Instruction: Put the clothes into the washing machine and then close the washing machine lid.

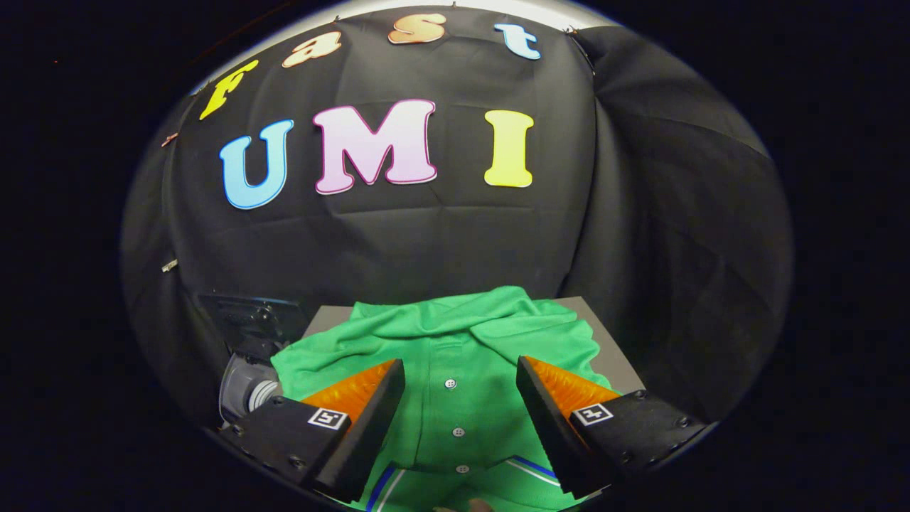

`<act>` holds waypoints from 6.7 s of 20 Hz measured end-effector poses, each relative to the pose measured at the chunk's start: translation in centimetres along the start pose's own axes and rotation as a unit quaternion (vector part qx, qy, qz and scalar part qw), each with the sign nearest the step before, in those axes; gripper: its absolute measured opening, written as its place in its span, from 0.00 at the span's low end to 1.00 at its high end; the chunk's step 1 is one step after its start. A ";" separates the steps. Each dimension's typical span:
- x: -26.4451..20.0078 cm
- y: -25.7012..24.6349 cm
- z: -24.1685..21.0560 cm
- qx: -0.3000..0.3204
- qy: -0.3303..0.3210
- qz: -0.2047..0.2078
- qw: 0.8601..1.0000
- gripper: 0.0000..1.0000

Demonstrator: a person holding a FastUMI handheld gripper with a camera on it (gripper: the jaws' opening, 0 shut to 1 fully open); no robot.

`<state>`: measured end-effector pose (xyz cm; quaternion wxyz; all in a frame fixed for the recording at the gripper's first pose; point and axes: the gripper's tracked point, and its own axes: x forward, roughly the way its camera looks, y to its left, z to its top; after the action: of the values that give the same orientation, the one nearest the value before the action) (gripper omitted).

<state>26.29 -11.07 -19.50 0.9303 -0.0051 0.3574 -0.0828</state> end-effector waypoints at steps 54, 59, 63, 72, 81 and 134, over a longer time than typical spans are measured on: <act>-20.8 16.7 16.0 0.002 -0.171 0.205 0.964 0.05; -19.9 23.8 13.9 -0.024 -0.152 0.250 0.956 0.05; -17.8 28.6 11.1 -0.035 -0.115 0.287 0.950 0.05; -9.9 35.2 3.4 -0.053 -0.025 0.309 0.949 0.05; -2.2 38.7 -5.2 -0.092 0.058 0.310 0.944 0.05; 11.9 33.1 2.9 0.042 -0.123 0.157 0.979 0.99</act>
<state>41.94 19.51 -27.50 0.9680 0.0797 0.2326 0.0509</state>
